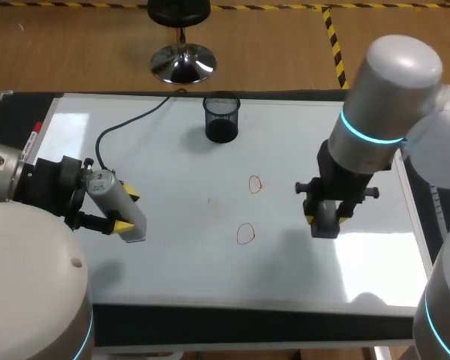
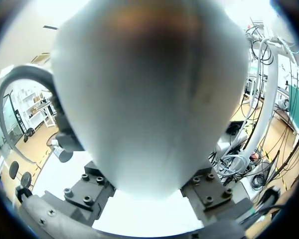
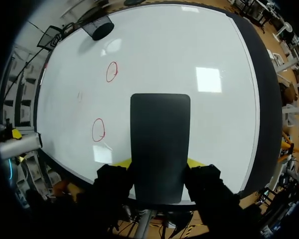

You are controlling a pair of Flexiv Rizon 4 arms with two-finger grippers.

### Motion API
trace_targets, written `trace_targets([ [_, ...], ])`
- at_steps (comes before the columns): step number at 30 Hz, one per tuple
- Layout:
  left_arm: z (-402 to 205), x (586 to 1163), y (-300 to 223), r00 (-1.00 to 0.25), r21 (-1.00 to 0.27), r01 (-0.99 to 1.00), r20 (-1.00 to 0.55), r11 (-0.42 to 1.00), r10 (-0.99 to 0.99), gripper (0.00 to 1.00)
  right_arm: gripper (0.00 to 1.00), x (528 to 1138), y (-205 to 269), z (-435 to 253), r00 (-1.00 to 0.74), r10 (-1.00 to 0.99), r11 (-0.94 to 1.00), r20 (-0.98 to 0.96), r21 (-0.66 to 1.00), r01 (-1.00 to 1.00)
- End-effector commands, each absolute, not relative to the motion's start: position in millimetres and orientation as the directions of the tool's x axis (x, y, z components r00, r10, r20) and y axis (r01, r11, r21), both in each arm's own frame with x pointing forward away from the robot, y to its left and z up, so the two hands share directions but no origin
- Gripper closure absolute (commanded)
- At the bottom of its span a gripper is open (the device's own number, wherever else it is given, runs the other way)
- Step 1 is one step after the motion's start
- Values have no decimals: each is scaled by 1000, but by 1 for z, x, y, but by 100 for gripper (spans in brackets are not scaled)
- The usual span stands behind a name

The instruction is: Pick up the inspection probe, press it on each red-marked spot on the whiteboard one by one, put down the probe, pick up the eraser, and wipe off all the red marks.

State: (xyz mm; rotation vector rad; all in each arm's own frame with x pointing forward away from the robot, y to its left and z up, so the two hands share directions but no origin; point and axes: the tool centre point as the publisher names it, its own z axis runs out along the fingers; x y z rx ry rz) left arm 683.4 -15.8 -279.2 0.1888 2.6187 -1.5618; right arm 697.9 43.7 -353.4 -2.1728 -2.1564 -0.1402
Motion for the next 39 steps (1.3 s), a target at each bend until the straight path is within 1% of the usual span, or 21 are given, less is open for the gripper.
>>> trace_targets([
  [1, -278, 682, -16, -988, -869, 153, -142, 471, 59, 100, 100, 690, 66, -355, 2, 995, -3, 98, 10, 1000],
  [10, -278, 682, -16, -988, -869, 153, -142, 471, 59, 100, 100, 662, 116, -358, -46, 997, 44, 66, 19, 999],
  [15, -278, 682, -16, -988, -869, 153, -142, 471, 59, 100, 100, 643, 148, -363, -122, 992, 123, 45, -20, 992],
  [36, -278, 682, -16, -988, -869, 153, -142, 471, 59, 100, 100, 643, 148, -363, -122, 992, 123, 45, -20, 992],
  [39, -278, 682, -16, -988, -869, 153, -142, 471, 59, 100, 100, 645, 158, -367, -122, 990, 123, 73, -11, 992],
])
